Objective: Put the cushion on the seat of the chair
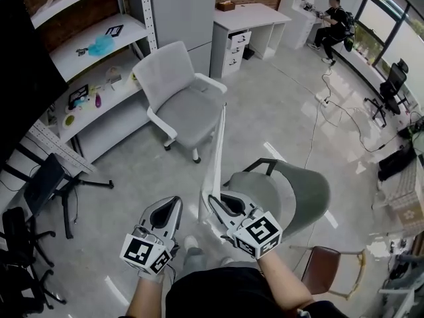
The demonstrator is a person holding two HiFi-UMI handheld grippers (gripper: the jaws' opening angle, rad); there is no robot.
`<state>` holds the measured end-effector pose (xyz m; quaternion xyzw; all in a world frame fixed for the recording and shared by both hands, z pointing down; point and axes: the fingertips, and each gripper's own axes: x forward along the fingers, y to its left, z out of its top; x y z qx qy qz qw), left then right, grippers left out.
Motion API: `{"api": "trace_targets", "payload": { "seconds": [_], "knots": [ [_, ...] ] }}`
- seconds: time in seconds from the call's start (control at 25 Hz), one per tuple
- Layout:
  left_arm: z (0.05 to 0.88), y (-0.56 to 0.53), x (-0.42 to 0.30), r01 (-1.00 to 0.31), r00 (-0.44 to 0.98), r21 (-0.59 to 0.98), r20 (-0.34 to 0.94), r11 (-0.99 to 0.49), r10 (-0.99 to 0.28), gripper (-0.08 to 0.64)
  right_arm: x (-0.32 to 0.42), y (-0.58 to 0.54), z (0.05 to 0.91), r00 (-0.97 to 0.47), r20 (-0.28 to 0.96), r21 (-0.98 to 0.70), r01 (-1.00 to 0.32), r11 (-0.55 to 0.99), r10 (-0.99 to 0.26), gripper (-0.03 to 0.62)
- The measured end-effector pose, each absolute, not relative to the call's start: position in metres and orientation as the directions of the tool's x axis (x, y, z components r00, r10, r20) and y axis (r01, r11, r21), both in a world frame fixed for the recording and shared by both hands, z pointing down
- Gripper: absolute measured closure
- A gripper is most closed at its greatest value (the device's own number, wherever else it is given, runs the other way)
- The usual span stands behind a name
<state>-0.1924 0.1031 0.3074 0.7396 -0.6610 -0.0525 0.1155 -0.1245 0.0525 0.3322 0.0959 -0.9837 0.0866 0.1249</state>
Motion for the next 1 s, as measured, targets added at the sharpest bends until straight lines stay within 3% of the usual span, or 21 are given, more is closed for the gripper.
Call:
{"api": "trace_targets", "payload": {
  "seconds": [0.64,1.0],
  "knots": [
    [0.315,0.082,-0.258,-0.931,0.223,0.307,0.048,-0.198,-0.974,0.549,-0.186,0.039,0.328,-0.93,0.266,-0.141,-0.298,0.944,-0.254,0.538],
    [0.324,0.057,-0.236,-0.915,0.295,0.307,0.064,-0.262,-0.953,0.549,-0.169,0.025,0.338,-0.918,0.274,-0.156,-0.338,0.928,-0.289,0.538]
  ]
}}
